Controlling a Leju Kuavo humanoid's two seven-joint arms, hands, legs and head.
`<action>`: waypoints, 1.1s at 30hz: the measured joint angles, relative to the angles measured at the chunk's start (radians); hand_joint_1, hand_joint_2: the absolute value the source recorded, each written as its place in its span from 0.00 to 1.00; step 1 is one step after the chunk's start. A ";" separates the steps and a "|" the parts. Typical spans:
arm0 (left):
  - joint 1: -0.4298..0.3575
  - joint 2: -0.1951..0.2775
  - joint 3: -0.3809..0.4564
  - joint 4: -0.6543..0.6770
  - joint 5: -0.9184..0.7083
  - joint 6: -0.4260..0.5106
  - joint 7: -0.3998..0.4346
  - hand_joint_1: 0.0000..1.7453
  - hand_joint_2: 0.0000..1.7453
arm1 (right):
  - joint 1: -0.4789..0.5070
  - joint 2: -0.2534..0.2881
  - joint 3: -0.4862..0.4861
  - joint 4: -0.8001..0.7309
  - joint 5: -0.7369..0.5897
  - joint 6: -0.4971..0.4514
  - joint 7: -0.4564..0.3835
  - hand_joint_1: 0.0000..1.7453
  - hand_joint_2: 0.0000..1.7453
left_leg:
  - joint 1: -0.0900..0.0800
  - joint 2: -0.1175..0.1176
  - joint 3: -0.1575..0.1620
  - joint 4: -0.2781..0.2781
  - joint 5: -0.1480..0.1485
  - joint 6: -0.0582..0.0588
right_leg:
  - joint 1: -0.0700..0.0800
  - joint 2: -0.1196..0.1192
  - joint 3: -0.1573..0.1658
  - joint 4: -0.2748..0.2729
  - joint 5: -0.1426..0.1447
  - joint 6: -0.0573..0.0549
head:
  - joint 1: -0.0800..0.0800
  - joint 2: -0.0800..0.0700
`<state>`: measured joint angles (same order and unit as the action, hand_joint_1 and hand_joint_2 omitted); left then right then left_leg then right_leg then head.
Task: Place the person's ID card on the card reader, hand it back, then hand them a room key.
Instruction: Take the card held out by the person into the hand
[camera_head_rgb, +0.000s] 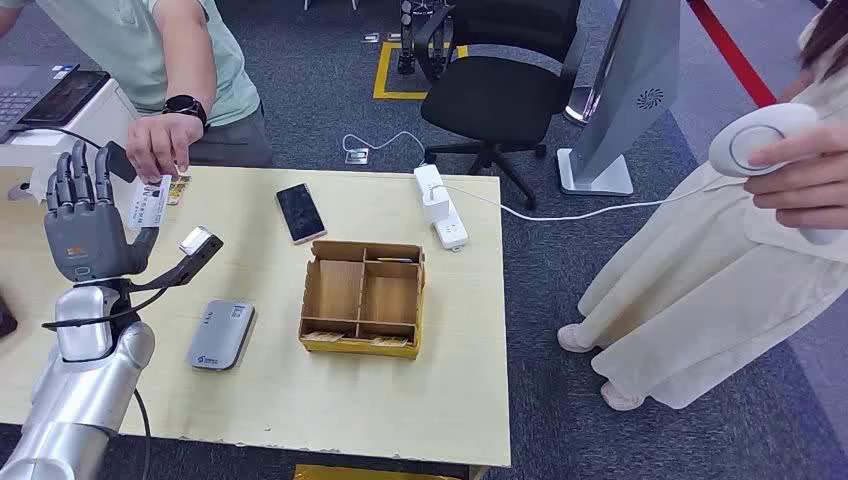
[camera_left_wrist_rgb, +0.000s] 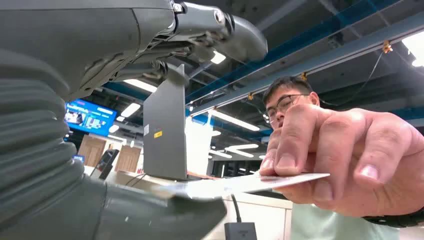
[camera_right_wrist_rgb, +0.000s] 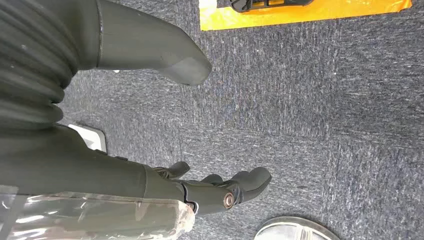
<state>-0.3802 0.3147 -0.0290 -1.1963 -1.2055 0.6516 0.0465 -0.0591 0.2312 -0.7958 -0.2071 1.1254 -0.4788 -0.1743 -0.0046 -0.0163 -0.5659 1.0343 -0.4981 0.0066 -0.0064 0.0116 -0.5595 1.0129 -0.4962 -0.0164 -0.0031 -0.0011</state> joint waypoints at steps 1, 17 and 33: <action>0.000 0.000 0.000 0.000 0.000 0.000 0.000 1.00 1.00 | 0.000 0.000 0.000 0.000 0.000 0.000 0.000 0.00 1.00 | 0.000 0.000 0.000 0.000 0.000 0.000 | 0.000 0.000 0.000 0.000 0.000 0.000 | 0.000 0.000; 0.047 0.000 0.031 -0.006 0.002 0.013 -0.005 1.00 1.00 | 0.001 0.000 0.000 0.000 0.009 0.000 -0.007 0.00 1.00 | 0.000 0.000 0.000 0.000 0.000 0.000 | 0.000 0.000 0.000 0.000 0.000 0.000 | 0.000 0.000; 0.069 -0.022 0.040 -0.039 0.261 -0.073 -0.078 1.00 1.00 | 0.001 0.000 0.000 0.000 0.014 -0.003 0.004 0.00 1.00 | 0.000 0.000 0.000 0.000 0.000 0.000 | 0.000 0.000 0.000 0.000 0.000 0.000 | 0.000 0.000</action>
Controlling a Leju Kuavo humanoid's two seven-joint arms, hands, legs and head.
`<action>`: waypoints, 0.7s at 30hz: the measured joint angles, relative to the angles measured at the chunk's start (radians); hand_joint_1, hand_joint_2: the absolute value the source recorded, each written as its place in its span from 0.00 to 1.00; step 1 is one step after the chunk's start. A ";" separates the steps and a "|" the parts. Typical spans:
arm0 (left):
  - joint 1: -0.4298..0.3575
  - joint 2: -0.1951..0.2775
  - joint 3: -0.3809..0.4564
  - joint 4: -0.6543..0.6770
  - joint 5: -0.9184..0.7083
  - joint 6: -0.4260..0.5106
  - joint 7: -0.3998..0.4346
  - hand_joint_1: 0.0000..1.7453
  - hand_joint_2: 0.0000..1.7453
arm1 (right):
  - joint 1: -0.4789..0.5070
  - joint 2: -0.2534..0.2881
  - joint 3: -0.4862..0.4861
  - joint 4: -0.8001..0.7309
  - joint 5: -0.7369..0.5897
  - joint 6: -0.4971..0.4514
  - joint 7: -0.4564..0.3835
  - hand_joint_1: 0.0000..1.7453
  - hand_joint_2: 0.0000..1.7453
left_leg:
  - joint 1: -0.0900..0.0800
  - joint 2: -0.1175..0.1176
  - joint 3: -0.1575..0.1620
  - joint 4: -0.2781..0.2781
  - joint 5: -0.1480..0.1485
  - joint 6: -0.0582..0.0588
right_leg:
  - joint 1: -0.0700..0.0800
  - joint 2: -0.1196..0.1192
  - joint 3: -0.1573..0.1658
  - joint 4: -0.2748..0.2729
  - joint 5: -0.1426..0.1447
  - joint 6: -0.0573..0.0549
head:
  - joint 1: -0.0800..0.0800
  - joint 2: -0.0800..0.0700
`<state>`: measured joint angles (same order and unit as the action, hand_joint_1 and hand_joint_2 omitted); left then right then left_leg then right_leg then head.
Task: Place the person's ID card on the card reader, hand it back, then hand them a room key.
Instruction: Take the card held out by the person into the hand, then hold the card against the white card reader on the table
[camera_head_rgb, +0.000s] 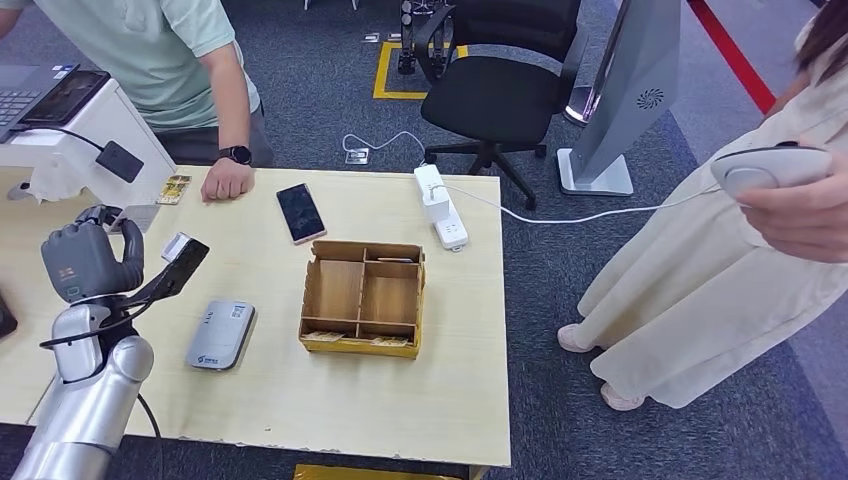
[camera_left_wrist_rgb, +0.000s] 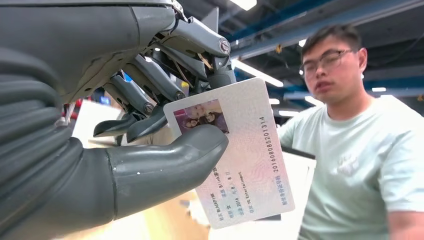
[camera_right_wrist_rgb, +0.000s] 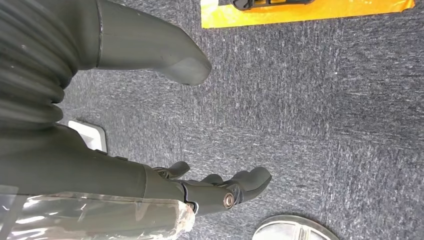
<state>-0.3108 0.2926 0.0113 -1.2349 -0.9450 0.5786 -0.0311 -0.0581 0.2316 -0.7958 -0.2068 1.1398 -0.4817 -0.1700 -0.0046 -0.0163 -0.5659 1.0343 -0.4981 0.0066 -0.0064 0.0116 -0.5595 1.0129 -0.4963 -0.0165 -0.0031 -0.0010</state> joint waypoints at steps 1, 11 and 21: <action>0.003 -0.002 0.002 -0.004 0.028 -0.012 -0.006 1.00 1.00 | 0.000 0.000 0.000 0.000 0.000 0.000 0.000 0.00 1.00 | 0.000 0.000 0.000 0.000 0.000 0.000 | 0.000 0.000 0.000 0.000 0.000 0.000 | 0.000 0.000; 0.030 -0.021 0.022 -0.035 0.172 -0.079 -0.018 1.00 1.00 | 0.002 0.000 0.000 0.000 -0.001 -0.008 0.001 0.00 1.00 | 0.000 0.000 0.000 0.000 0.000 0.000 | 0.000 0.000 0.000 0.000 0.000 0.000 | 0.000 0.000; 0.044 -0.030 0.040 -0.040 0.389 -0.185 0.008 1.00 1.00 | 0.005 0.000 -0.002 0.000 -0.015 -0.023 0.001 0.00 1.00 | 0.000 0.000 0.000 0.000 0.000 0.000 | 0.000 0.000 0.000 0.000 0.000 0.000 | 0.000 0.000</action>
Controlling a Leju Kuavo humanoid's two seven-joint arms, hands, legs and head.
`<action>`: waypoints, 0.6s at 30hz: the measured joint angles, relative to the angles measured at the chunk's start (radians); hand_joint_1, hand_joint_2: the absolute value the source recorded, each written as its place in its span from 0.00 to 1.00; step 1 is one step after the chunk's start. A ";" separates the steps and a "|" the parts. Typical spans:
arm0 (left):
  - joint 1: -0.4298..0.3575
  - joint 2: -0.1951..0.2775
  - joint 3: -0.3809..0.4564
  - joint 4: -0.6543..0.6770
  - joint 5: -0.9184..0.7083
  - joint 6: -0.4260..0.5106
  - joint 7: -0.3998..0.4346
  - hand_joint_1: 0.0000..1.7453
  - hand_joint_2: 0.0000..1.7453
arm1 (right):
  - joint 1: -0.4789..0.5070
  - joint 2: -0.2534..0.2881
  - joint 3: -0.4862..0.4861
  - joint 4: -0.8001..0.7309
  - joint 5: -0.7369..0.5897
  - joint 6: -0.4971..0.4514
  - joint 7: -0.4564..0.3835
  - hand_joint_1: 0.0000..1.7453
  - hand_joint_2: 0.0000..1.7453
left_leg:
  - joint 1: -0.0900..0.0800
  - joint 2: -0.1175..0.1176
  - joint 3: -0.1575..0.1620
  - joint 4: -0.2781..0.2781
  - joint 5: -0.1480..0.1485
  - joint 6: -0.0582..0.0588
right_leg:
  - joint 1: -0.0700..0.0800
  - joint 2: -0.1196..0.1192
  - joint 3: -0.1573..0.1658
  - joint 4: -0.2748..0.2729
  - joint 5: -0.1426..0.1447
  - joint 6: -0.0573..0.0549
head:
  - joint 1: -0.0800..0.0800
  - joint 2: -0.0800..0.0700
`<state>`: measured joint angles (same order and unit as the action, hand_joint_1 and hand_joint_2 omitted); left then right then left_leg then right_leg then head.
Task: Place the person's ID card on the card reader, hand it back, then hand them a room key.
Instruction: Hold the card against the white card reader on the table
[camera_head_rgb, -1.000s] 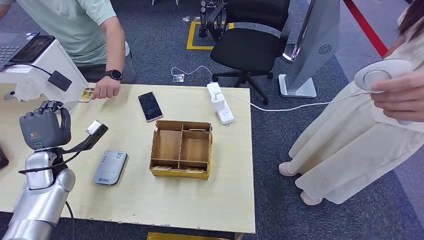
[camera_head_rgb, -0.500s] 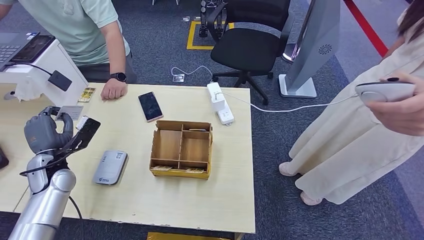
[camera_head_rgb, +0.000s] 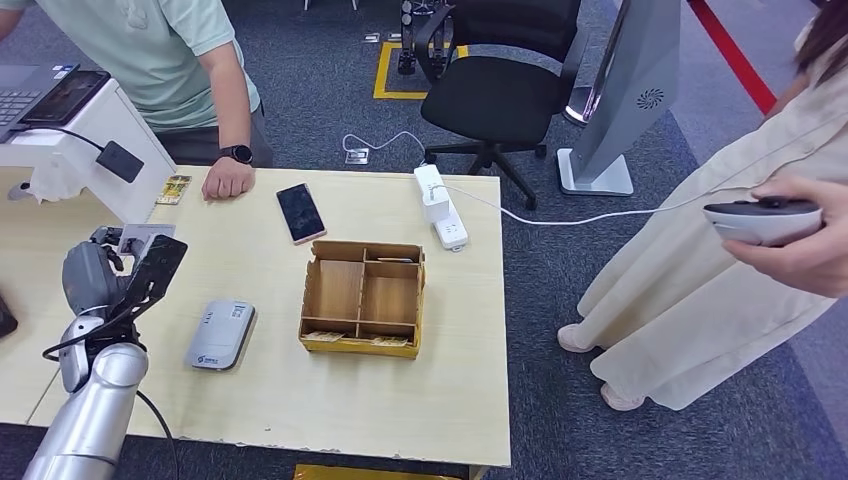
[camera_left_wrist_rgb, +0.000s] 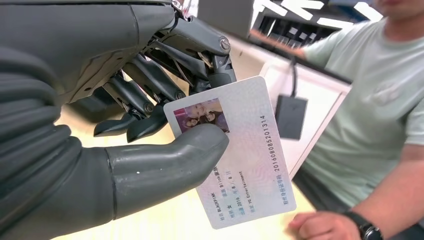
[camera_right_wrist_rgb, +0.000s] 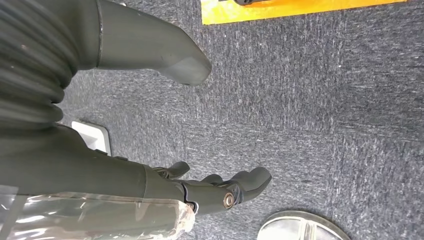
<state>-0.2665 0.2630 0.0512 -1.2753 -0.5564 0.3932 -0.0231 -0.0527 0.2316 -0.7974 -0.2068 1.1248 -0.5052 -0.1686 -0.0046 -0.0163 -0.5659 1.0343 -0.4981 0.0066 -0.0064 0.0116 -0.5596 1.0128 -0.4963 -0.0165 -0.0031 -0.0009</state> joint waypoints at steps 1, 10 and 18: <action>0.000 0.000 0.001 0.000 0.018 -0.012 0.007 1.00 1.00 | 0.000 0.000 -0.001 0.000 -0.003 -0.002 0.000 0.00 1.00 | 0.000 0.000 0.000 0.000 0.000 0.000 | 0.000 0.000 0.000 0.000 0.000 0.000 | 0.000 0.000; 0.008 0.007 0.001 0.001 0.106 -0.086 0.053 1.00 1.00 | 0.002 0.000 -0.008 0.000 -0.008 -0.013 -0.003 0.00 1.00 | 0.000 0.000 0.000 0.000 0.000 0.000 | 0.000 0.000 0.000 0.000 0.000 0.000 | 0.000 0.000; 0.012 0.051 0.000 0.019 0.104 -0.191 0.145 1.00 1.00 | 0.003 0.000 -0.024 -0.001 -0.020 -0.013 -0.005 0.00 1.00 | 0.000 0.000 0.000 0.000 0.000 0.000 | 0.000 0.000 0.000 0.000 0.000 0.000 | 0.000 0.000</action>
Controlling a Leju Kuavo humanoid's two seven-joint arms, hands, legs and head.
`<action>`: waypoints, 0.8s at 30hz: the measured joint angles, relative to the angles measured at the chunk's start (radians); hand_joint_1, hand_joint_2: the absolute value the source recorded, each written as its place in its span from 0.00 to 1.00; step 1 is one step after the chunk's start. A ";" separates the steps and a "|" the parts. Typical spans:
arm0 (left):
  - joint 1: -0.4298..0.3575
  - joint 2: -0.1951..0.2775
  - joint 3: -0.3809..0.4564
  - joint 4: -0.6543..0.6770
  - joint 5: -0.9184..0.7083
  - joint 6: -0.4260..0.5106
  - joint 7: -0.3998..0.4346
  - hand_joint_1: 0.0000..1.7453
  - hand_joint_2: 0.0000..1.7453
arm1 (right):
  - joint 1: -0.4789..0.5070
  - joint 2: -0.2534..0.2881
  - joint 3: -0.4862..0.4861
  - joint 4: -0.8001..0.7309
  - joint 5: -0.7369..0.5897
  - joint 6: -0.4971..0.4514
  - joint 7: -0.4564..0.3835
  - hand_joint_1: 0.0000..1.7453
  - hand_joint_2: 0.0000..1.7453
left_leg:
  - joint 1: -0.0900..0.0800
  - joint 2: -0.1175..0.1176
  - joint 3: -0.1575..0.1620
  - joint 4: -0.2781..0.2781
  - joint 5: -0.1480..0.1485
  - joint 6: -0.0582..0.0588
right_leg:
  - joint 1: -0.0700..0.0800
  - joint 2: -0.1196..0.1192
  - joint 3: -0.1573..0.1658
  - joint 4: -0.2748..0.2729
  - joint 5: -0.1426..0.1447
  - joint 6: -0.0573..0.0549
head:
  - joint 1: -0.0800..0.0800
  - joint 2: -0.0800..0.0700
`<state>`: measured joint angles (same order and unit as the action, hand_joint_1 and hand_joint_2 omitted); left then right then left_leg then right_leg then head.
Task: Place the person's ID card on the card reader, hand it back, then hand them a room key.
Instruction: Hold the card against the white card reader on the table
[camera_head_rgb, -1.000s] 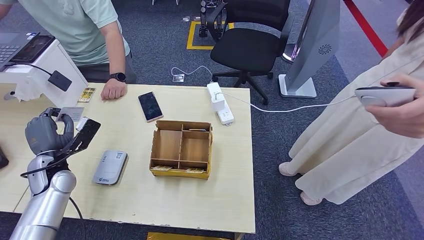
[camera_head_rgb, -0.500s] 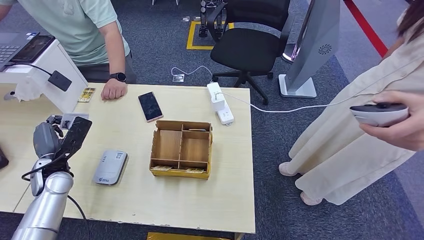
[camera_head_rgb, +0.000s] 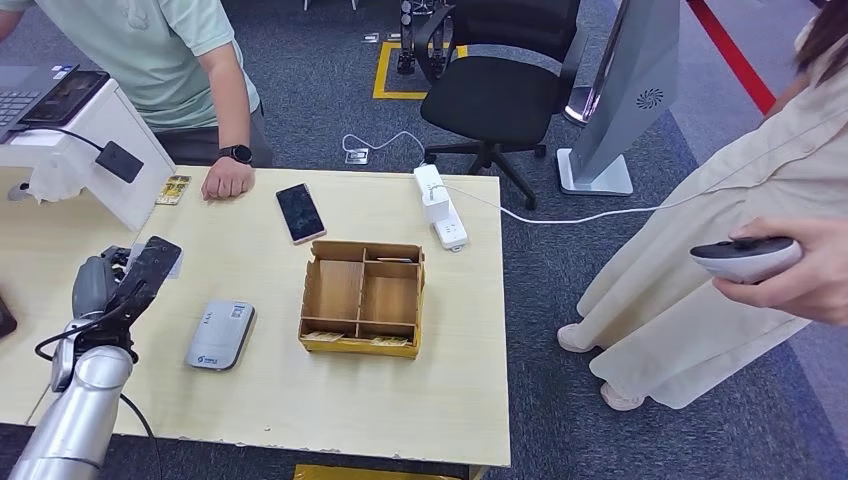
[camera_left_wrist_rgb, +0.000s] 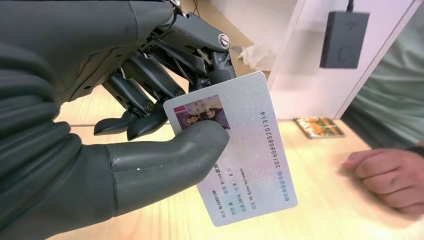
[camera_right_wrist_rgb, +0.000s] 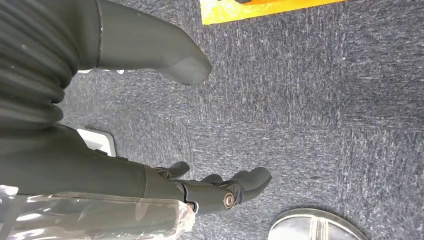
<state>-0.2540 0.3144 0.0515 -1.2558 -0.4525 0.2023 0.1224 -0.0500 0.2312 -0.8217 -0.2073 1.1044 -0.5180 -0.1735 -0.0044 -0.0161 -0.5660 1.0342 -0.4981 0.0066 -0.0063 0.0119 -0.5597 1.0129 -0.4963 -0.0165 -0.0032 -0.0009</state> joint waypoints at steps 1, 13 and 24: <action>0.002 0.005 0.000 0.002 0.000 -0.011 0.006 1.00 1.00 | 0.000 0.000 -0.001 0.000 0.000 0.000 -0.001 0.00 1.00 | 0.000 0.000 0.000 0.000 0.000 0.000 | 0.000 0.000 0.000 0.000 0.000 0.000 | 0.000 0.000; 0.043 0.065 -0.004 0.007 -0.002 -0.130 0.067 1.00 1.00 | 0.000 0.000 -0.009 0.000 0.000 0.001 -0.007 0.00 0.00 | 0.000 0.000 0.000 0.000 0.000 0.000 | 0.000 0.000 0.000 0.000 0.000 0.000 | 0.000 0.000; 0.091 0.104 -0.004 -0.037 0.073 -0.214 0.068 1.00 1.00 | 0.002 -0.002 -0.012 0.000 0.009 0.004 -0.021 0.00 0.00 | 0.000 0.001 0.000 0.000 0.000 0.000 | 0.000 0.001 0.000 0.000 0.000 0.000 | 0.000 0.000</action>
<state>-0.1630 0.4187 0.0470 -1.2926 -0.3794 -0.0114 0.1899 -0.0483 0.2296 -0.8335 -0.2075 1.1134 -0.5137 -0.1942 -0.0043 -0.0151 -0.5661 1.0341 -0.4981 0.0066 -0.0062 0.0128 -0.5600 1.0128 -0.4964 -0.0165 -0.0031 -0.0010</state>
